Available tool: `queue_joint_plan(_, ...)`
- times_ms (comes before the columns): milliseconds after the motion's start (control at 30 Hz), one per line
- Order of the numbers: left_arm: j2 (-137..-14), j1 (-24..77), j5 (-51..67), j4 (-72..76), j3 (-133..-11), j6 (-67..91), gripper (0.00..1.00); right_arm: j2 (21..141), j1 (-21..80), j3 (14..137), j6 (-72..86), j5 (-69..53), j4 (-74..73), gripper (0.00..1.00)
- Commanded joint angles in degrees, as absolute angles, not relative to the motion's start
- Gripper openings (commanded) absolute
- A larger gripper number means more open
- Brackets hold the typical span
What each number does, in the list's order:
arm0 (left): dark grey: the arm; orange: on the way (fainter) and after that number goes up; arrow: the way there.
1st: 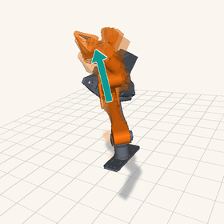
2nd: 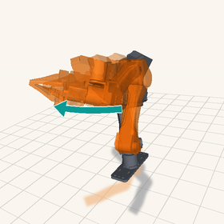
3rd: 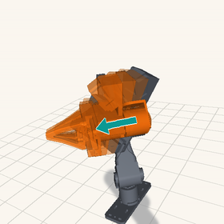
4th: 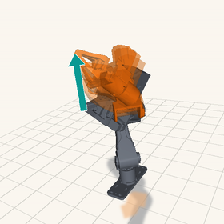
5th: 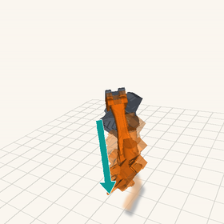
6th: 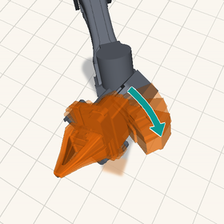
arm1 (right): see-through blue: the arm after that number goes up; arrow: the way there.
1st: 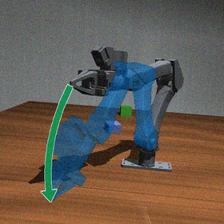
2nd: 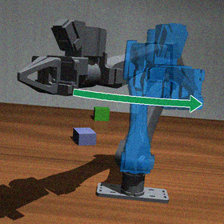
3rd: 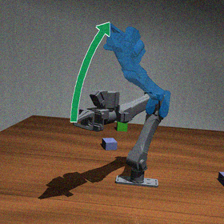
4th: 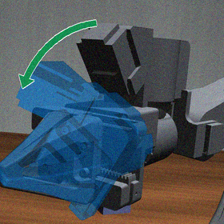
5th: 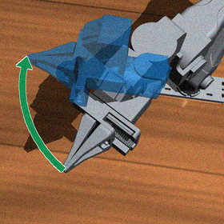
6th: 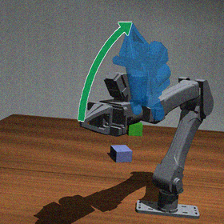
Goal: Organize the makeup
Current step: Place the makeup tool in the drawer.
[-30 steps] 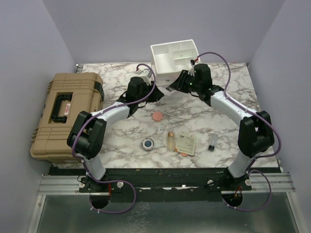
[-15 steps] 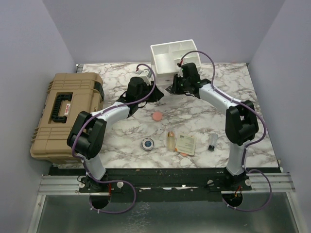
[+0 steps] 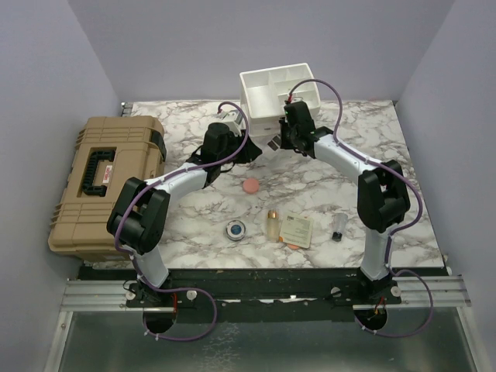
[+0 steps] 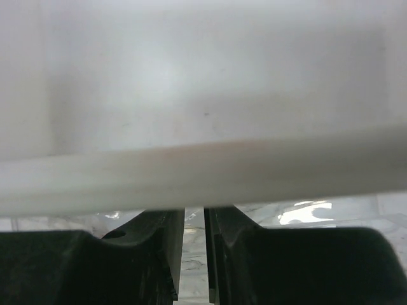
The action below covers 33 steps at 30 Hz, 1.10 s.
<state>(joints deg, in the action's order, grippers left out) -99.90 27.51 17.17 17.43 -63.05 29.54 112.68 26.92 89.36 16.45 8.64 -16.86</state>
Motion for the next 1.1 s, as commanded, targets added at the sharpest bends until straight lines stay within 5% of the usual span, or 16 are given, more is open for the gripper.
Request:
queue_joint_plan(0,-99.7,27.9,18.5,17.0,-63.8,29.6,0.26,112.1,27.2,90.4,16.8,14.7,-18.6,0.25)
queue_joint_plan(300,-99.5,27.9,18.2,17.0,-63.6,29.6,0.31,98.6,27.2,84.9,14.9,-2.1,-14.6,0.44)
queue_joint_plan(600,-98.3,27.9,17.1,17.0,-63.0,29.2,0.49,80.5,27.2,62.8,23.1,-1.9,-16.2,0.68)
queue_joint_plan(1067,-92.7,27.7,14.6,16.0,-61.2,26.5,0.65,55.8,27.1,29.9,49.3,-3.4,-17.5,0.7)
